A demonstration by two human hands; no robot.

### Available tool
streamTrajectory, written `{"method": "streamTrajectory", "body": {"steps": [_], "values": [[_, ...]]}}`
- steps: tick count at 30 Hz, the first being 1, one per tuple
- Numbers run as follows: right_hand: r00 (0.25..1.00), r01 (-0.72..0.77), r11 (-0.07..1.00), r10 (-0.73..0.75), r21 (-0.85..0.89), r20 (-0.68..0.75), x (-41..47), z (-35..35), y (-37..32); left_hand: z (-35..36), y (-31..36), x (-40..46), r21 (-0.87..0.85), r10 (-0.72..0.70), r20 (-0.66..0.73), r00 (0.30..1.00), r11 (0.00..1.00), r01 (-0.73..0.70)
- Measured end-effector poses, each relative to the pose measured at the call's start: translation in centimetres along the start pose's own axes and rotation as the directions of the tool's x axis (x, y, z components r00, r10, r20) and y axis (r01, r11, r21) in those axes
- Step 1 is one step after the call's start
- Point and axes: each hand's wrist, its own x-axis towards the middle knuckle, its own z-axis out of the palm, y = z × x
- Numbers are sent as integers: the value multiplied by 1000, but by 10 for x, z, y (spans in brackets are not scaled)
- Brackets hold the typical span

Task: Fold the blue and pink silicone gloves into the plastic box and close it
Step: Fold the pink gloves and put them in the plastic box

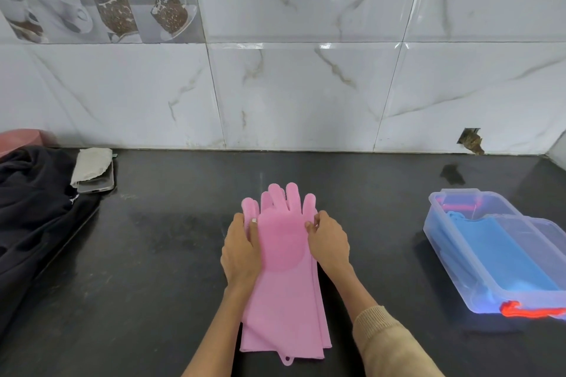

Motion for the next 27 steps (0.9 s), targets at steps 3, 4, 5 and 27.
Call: {"method": "streamTrajectory", "body": {"steps": [3, 4, 5, 27], "values": [[998, -41, 997, 44, -65, 36, 3, 1, -3, -1, 2, 6, 270, -144, 81, 986, 956, 117], [997, -54, 996, 57, -68, 52, 4, 1, -4, -4, 4, 11, 326, -227, 122, 966, 929, 177], [995, -69, 995, 74, -67, 70, 5, 1, -5, -8, 6, 15, 369, -304, 166, 938, 901, 227], [999, -22, 998, 25, -67, 38, 19, 4, 1, 36, 34, 44, 569, -29, 146, 989, 820, -59]]}}
